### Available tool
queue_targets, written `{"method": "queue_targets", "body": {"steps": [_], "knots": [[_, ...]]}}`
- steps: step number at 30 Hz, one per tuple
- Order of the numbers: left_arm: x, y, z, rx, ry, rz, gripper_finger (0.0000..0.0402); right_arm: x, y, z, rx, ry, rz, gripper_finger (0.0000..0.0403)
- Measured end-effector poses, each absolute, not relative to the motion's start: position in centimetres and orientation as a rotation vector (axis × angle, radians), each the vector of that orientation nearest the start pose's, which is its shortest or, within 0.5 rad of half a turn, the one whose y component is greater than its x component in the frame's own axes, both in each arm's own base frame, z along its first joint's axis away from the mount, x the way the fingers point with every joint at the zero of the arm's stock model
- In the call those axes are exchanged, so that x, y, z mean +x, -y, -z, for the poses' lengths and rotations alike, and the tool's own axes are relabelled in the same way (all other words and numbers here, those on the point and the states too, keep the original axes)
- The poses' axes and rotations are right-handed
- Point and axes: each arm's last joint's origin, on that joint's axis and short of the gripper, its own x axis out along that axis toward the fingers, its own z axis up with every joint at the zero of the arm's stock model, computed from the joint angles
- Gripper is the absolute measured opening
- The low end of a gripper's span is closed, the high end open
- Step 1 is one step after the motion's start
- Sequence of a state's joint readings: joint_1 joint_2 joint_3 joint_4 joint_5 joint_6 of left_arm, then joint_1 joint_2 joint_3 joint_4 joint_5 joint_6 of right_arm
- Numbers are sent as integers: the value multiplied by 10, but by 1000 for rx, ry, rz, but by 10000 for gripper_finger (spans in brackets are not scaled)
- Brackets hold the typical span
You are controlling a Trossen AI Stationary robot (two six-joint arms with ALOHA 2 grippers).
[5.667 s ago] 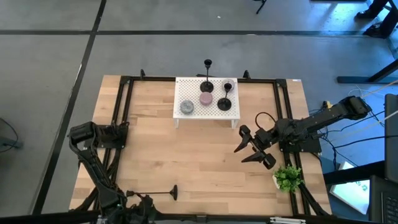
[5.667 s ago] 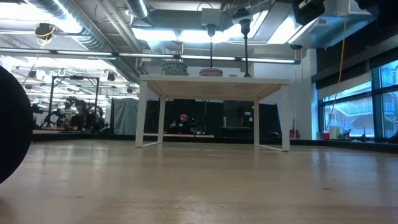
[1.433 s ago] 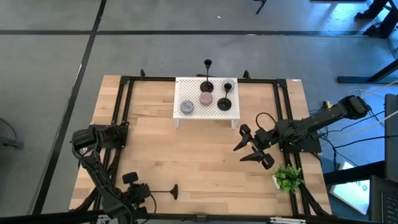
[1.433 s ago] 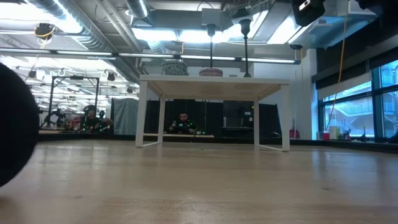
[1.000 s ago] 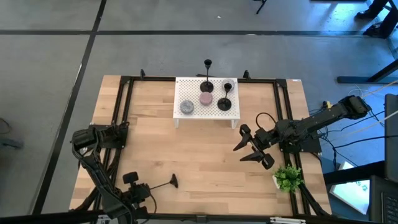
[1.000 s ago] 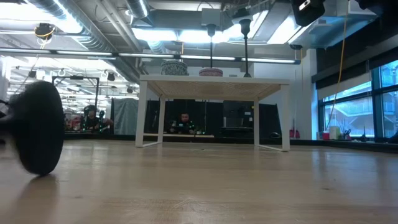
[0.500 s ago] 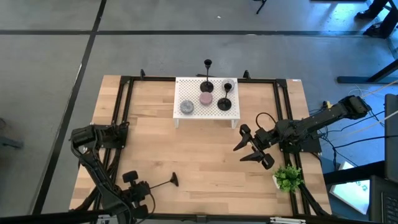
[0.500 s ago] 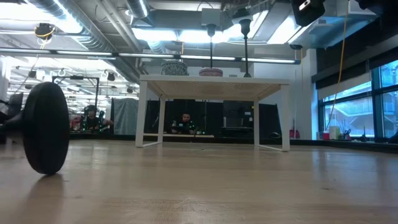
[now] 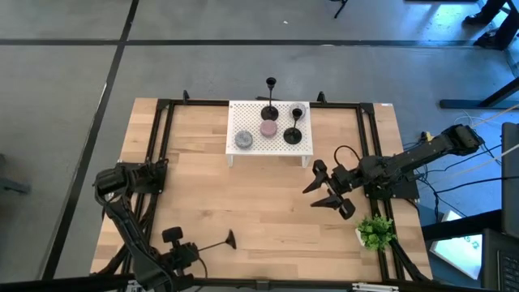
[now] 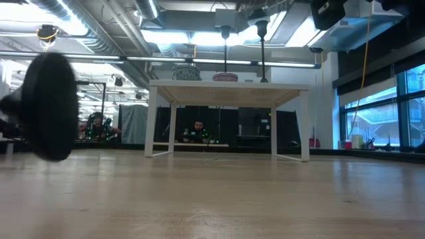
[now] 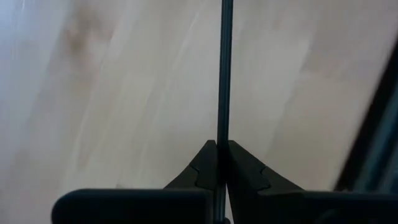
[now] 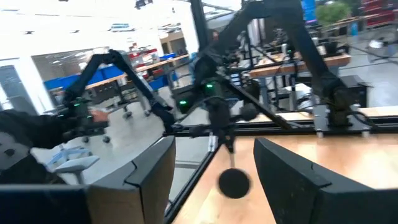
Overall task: Pick & Place candle stick holders
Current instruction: Put the black candle holder on the shelf
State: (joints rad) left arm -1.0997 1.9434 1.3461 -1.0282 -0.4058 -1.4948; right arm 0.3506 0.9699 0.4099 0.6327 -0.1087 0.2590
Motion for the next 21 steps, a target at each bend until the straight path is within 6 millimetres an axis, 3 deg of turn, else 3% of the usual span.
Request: {"method": "queue_targets", "body": {"steps": [12, 21], "knots": [[224, 301, -214, -65, -1094, -261, 8, 201, -82, -239, 275, -21, -458, 220], [271, 277, -239, -7, -1086, -188, 8, 253, -103, -240, 272, -102, -357, 220]]}}
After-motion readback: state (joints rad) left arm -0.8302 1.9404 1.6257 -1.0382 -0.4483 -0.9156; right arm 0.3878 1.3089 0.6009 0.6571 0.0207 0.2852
